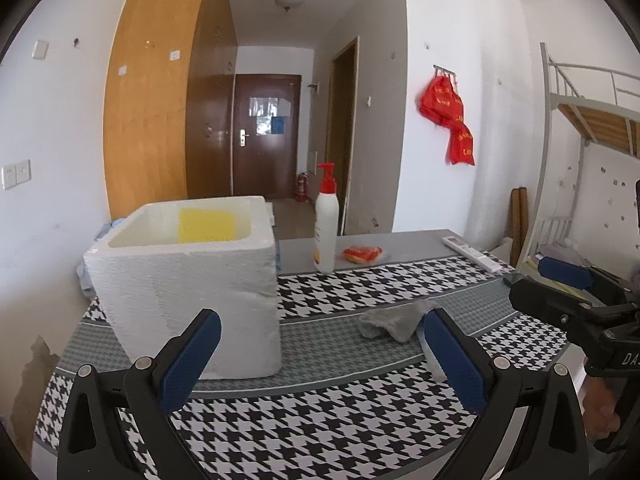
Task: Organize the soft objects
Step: 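Move both tools toward the grey cloth and white foam stick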
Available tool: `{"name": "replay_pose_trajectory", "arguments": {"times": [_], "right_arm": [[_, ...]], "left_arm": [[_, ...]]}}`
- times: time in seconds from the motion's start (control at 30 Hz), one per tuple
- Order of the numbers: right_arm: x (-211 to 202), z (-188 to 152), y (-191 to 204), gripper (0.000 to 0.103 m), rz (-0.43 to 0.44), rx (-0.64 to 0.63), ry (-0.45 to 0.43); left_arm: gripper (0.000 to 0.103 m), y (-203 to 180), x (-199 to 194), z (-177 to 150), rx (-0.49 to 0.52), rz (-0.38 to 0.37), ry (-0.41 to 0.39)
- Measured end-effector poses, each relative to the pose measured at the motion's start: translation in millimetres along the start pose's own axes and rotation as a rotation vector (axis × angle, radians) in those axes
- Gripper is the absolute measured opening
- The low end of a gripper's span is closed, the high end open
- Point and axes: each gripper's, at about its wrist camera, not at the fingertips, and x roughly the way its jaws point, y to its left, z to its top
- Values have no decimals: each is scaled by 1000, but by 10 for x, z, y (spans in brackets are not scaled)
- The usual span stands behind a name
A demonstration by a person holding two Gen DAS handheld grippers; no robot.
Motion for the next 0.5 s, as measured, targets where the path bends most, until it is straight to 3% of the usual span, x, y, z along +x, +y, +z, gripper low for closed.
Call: {"name": "replay_pose_trajectory", "arguments": {"times": [0.5], "right_arm": [[-53, -80, -148, 99, -35, 13, 17]], "left_arm": [[102, -149, 91, -17, 15, -30, 30]]}}
